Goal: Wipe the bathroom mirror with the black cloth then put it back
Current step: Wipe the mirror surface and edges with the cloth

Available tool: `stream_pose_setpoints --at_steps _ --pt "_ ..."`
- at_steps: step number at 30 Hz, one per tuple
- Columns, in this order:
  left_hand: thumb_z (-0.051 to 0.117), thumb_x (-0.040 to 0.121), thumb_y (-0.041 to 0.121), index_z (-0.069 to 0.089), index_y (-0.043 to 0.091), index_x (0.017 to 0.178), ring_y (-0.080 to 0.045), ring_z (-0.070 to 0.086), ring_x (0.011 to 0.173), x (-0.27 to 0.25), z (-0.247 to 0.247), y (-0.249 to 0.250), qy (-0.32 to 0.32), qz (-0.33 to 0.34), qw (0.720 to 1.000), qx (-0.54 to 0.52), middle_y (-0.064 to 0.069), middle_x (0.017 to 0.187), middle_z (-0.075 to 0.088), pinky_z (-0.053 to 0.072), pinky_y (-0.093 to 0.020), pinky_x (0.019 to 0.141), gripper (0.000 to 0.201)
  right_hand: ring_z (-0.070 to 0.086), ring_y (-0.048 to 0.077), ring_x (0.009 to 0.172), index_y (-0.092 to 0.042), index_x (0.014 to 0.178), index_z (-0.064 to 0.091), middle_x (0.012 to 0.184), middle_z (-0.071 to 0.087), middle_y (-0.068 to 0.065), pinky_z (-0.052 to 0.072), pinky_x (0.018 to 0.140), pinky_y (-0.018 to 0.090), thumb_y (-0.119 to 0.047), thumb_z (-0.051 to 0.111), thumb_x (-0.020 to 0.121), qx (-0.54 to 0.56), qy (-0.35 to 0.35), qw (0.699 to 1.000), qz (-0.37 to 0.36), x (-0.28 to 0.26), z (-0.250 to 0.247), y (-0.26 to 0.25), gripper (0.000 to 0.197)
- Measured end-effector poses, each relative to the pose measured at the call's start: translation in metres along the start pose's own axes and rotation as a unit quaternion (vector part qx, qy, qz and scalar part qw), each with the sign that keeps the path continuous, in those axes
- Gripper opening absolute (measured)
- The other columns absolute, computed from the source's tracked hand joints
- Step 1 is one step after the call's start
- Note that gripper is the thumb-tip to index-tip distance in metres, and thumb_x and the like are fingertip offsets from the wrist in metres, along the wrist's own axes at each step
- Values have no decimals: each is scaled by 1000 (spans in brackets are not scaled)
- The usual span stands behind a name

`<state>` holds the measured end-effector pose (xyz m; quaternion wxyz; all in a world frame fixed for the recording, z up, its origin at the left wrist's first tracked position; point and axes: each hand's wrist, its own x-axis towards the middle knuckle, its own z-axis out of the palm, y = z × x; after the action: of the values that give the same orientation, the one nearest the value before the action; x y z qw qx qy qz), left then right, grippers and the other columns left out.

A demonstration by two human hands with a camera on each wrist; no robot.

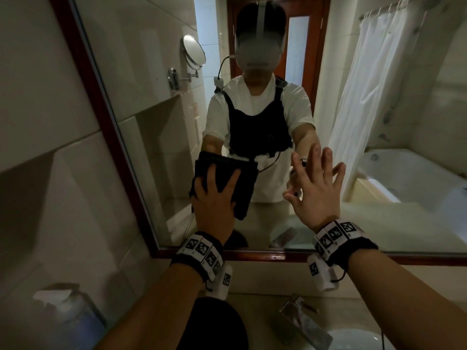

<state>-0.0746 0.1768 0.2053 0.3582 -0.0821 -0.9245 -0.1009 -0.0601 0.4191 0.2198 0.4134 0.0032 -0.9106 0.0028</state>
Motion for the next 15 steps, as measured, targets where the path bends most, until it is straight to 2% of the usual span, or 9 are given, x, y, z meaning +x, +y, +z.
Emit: stream_pose_setpoints --at_steps 2,5,8,10,13,15 --pt "69 81 32 27 45 151 -48 28 133 5 -5 -6 3 -5 1000 3 -12 160 15 42 -64 95 83 -10 36 151 -30 158 12 165 -10 12 3 116 69 -55 71 78 -1 -1 1000 0 0 -1 0 103" --pt "65 84 35 22 43 152 -49 25 134 21 -19 -22 21 -46 999 -3 -14 161 13 41 -67 97 81 -11 35 152 -29 158 14 166 -9 12 3 116 68 -54 72 78 3 -5 1000 3 0 -4 -2 102" --pt "71 82 34 19 43 152 -49 25 134 41 -39 -47 38 -75 996 -2 -14 161 10 43 -67 96 88 -8 36 152 -29 158 18 166 -5 13 5 116 68 -50 76 76 2 1 1000 5 -1 -10 -6 102" --pt "70 83 31 18 41 153 -50 23 135 52 -54 -64 39 -72 997 6 -14 161 7 42 -68 96 88 2 39 151 -28 155 29 165 7 15 9 116 67 -46 77 76 6 14 1000 6 1 -18 -8 94" --pt "64 88 29 14 40 155 -49 17 139 64 -71 -79 31 -74 997 10 -13 163 1 39 -67 99 84 25 45 141 -29 142 50 156 30 18 15 114 66 -43 75 78 27 47 998 18 15 -35 -14 70" --pt "62 90 32 12 41 155 -47 16 141 66 -76 -80 24 -81 996 13 -11 164 -2 38 -66 101 83 25 43 142 -32 142 50 155 31 17 13 116 65 -43 72 80 35 65 997 6 29 -50 -23 67"
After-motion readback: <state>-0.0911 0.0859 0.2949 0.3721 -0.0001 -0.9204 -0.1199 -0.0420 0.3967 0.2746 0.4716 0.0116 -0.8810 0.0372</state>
